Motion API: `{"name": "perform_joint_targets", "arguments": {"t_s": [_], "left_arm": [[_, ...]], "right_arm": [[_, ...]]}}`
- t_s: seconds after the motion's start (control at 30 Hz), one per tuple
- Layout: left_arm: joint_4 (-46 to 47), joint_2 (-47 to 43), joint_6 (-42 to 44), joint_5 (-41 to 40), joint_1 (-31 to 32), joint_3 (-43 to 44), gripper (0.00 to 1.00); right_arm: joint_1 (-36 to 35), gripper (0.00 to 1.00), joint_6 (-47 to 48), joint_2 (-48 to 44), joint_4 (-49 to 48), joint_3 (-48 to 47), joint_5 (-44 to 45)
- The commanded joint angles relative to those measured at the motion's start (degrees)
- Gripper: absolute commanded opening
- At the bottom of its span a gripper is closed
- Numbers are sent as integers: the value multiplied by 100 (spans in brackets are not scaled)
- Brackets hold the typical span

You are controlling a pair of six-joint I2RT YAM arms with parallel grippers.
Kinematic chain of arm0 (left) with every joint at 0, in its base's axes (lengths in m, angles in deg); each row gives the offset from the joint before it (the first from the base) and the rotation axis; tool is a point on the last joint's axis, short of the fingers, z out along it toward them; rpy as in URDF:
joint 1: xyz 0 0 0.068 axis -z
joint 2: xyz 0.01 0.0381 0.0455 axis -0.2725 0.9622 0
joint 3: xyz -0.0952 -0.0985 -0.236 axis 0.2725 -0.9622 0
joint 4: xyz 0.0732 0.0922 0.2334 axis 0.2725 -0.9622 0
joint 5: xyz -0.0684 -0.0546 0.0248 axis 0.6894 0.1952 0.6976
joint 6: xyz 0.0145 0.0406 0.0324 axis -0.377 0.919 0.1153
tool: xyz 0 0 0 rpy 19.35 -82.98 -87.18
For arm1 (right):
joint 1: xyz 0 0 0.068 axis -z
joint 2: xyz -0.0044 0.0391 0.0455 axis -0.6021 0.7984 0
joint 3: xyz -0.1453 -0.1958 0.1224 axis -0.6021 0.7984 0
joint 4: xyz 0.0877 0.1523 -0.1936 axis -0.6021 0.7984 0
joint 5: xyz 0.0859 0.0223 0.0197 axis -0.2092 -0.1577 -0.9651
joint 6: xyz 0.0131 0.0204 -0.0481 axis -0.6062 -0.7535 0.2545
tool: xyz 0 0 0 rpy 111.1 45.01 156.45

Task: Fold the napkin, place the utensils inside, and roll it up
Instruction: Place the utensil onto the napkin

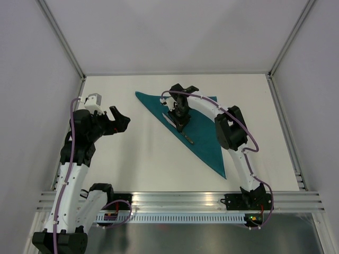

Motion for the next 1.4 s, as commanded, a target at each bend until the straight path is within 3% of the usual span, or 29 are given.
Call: {"name": "perform_joint_targets", "arguments": {"t_s": [0.0,1.37], "left_arm": [[-5,-13,128,24,-39,-7,100],[-5,-13,154,95,-39,1,100]], "right_arm": [[-85,0,-287,122,151,-343,75],[-155,2,-533,316,-130,-246,391]]}}
